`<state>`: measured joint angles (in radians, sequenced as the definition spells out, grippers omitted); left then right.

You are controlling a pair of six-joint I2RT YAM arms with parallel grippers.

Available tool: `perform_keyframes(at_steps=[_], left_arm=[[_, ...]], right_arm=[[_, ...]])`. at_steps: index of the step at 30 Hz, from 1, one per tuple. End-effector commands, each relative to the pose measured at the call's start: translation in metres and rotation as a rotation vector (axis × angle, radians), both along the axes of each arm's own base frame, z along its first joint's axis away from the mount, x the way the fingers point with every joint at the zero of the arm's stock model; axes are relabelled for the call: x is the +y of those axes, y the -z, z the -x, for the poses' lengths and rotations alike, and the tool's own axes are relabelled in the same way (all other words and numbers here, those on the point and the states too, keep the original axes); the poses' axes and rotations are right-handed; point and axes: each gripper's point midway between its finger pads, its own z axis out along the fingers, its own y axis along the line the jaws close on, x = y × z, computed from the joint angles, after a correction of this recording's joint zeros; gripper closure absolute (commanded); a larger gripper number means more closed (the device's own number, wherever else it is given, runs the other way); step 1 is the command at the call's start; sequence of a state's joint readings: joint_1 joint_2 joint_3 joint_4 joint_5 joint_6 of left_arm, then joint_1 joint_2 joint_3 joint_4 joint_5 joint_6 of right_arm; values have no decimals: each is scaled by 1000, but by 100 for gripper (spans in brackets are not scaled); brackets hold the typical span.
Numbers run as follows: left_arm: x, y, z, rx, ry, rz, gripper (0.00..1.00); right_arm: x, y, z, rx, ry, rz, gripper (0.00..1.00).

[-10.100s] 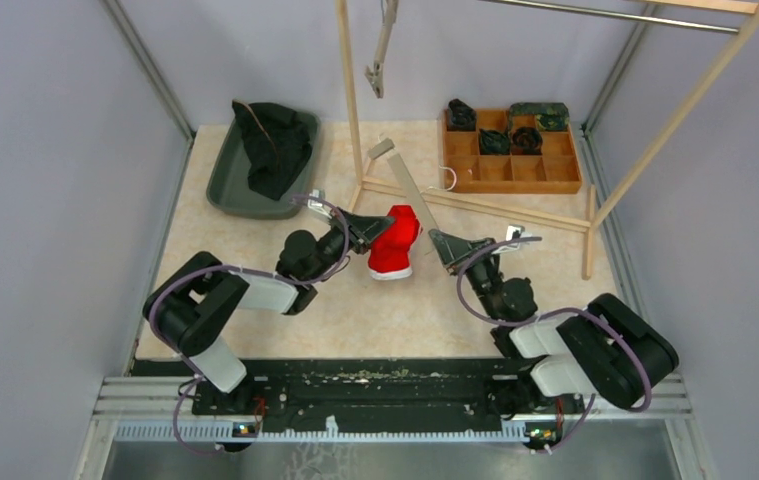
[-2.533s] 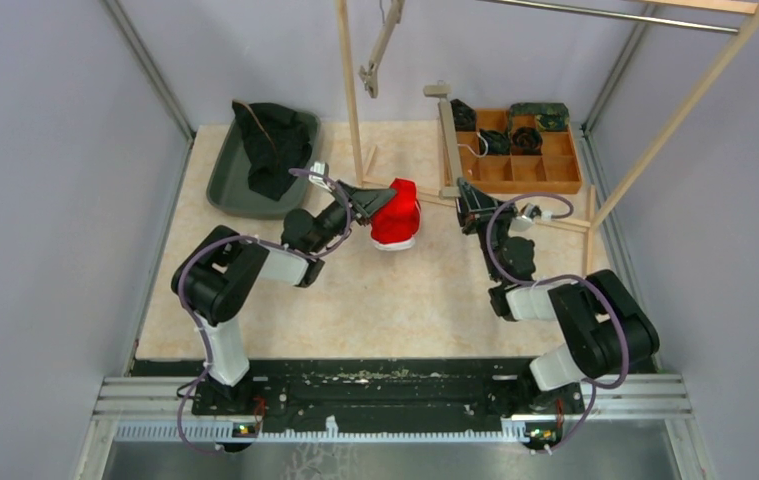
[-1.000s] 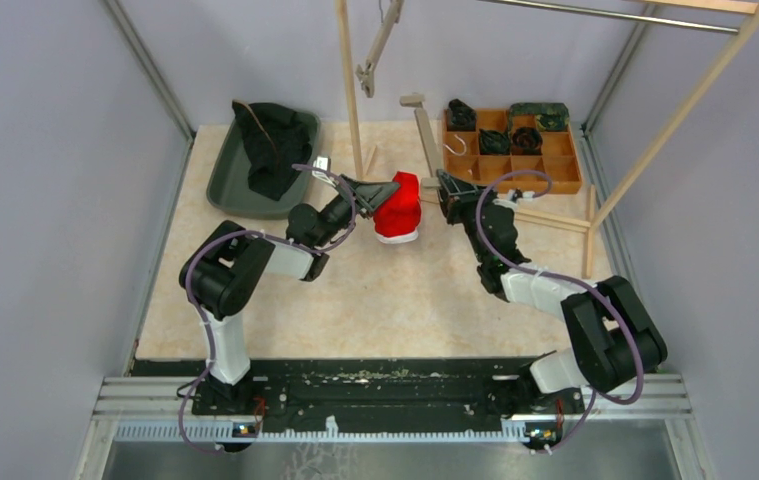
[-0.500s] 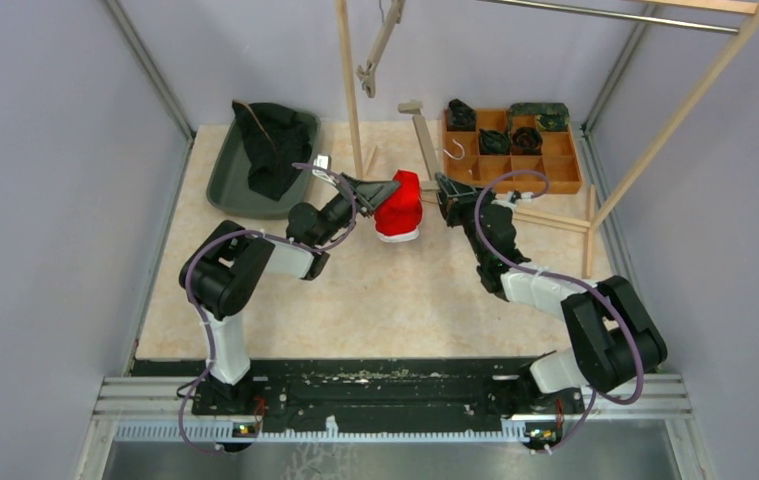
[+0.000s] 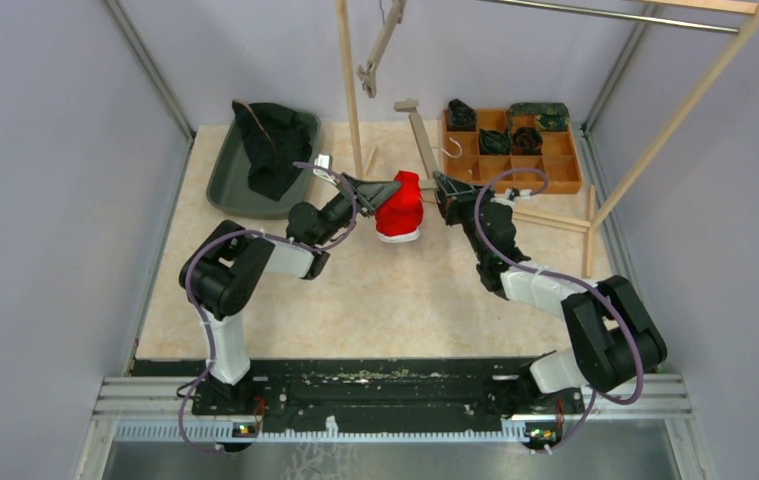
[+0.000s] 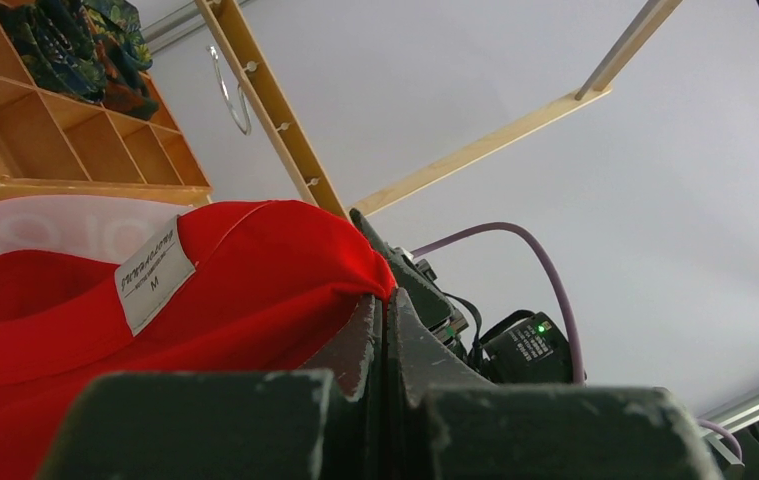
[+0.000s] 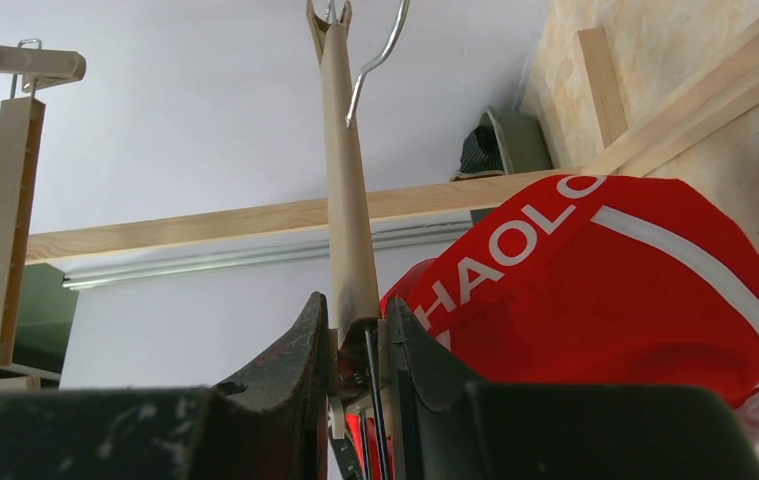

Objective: Clip the underwear to the hanger
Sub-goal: Clamp the underwear onto the hanger.

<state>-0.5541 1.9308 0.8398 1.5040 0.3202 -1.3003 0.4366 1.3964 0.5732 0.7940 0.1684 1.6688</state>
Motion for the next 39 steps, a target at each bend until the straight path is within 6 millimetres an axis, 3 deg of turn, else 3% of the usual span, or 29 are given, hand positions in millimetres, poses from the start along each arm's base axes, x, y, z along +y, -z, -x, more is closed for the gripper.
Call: perform_keyframes(at_steps=[1, 39], left_arm=[[1, -28, 5, -104, 8, 40, 100], [0, -33, -3, -115, -8, -7, 100]], right_arm=[[9, -47, -4, -120, -21, -48, 100], [21, -56, -3, -121, -83, -20, 100]])
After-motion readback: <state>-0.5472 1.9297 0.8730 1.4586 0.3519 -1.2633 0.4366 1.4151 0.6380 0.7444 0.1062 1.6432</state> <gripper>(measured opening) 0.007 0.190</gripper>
